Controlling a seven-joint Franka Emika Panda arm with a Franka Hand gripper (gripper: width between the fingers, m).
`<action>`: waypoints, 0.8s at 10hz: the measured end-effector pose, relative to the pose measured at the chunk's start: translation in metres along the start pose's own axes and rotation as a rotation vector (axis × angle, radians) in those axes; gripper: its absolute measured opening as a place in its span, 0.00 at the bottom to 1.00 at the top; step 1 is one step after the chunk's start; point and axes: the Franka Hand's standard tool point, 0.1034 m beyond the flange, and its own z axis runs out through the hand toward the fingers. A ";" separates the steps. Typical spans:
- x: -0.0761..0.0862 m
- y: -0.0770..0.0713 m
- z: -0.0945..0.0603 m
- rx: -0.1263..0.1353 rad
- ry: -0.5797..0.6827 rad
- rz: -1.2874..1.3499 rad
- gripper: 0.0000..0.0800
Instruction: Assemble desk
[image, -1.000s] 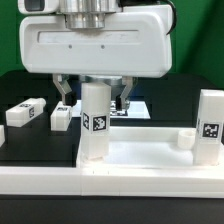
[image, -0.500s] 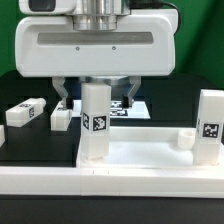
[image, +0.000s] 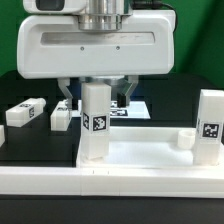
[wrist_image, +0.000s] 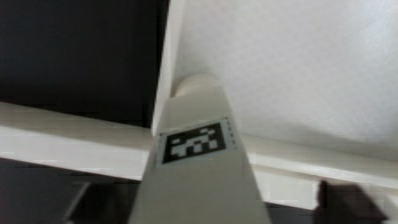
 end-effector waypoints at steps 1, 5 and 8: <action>0.000 0.001 0.000 -0.001 0.001 0.001 0.51; -0.003 0.005 0.000 0.008 -0.007 0.082 0.36; -0.001 0.004 0.001 0.005 -0.001 0.368 0.36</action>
Offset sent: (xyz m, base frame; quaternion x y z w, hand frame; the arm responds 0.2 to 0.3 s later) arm 0.0000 0.0000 0.0000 0.0000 0.0000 0.0650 0.9979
